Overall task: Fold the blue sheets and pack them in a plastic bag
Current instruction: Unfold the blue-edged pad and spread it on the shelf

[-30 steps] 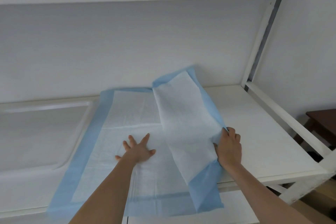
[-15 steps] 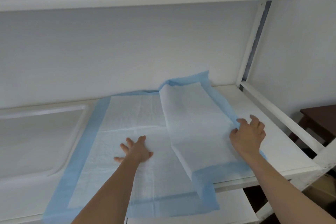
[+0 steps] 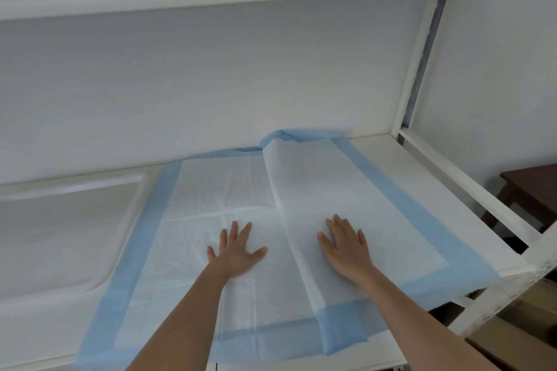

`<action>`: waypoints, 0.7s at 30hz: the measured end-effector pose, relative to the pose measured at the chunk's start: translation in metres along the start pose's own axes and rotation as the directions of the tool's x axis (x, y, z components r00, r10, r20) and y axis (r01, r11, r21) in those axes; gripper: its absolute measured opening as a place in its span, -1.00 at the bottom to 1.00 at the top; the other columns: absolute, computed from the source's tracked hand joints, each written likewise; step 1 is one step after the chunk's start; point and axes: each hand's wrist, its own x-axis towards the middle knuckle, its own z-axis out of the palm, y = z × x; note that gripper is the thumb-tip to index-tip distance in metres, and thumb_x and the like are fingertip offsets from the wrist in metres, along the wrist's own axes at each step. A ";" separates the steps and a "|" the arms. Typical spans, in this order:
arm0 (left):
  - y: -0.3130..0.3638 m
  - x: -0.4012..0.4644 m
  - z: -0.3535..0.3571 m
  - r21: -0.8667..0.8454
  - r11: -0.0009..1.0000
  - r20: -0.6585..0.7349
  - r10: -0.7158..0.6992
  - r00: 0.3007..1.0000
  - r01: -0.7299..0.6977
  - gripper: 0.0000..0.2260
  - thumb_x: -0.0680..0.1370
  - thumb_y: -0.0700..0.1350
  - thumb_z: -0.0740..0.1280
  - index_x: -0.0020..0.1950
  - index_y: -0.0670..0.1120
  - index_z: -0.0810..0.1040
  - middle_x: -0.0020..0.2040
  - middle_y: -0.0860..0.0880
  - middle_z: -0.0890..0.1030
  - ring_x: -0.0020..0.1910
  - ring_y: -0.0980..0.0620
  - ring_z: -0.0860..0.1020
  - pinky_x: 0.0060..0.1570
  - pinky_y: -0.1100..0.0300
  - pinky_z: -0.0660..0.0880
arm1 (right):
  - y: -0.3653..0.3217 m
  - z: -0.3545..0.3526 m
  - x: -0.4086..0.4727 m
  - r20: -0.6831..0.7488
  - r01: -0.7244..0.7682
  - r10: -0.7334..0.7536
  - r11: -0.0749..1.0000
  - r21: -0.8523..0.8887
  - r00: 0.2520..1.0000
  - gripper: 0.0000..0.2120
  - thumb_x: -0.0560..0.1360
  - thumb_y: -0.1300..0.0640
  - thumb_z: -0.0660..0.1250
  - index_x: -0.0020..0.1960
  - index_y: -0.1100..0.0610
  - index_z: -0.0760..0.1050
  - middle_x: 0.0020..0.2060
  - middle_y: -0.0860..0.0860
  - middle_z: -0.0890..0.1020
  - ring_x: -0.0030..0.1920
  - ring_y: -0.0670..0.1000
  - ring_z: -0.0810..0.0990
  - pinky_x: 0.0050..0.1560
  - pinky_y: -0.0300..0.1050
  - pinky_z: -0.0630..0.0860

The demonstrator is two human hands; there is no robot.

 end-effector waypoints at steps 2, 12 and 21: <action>0.000 0.000 0.000 0.009 1.000 0.017 0.009 1.000 -0.009 -0.27 0.52 0.34 0.11 0.54 0.19 -0.20 0.53 0.09 -0.33 0.52 -0.01 -0.31 0.43 -0.23 -0.23 | 0.009 -0.002 -0.001 -0.032 -0.011 0.010 0.999 -0.046 0.999 -0.46 0.63 -0.16 -0.09 0.56 0.00 0.02 0.56 -0.07 -0.07 0.55 -0.07 -0.14 0.51 -0.02 -0.24; -0.001 -0.002 -0.003 0.017 1.000 0.046 0.004 0.999 -0.004 -0.25 0.51 0.35 0.13 0.54 0.17 -0.22 0.53 0.06 -0.35 0.52 -0.03 -0.31 0.43 -0.24 -0.21 | 0.043 -0.016 -0.003 -0.135 -0.071 0.052 0.988 -0.140 0.989 -0.49 0.64 -0.12 -0.05 0.55 -0.02 0.04 0.56 -0.10 -0.03 0.55 -0.08 -0.11 0.52 0.01 -0.19; -0.012 -0.010 -0.008 0.031 0.999 0.048 -0.037 0.998 0.036 -0.25 0.52 0.35 0.10 0.54 0.15 -0.24 0.53 0.03 -0.36 0.52 -0.05 -0.30 0.43 -0.26 -0.17 | 0.058 -0.027 -0.001 -0.165 -0.129 0.105 0.981 -0.146 0.981 -0.49 0.63 -0.13 -0.04 0.55 -0.03 0.03 0.56 -0.10 -0.03 0.55 -0.06 -0.11 0.52 0.04 -0.16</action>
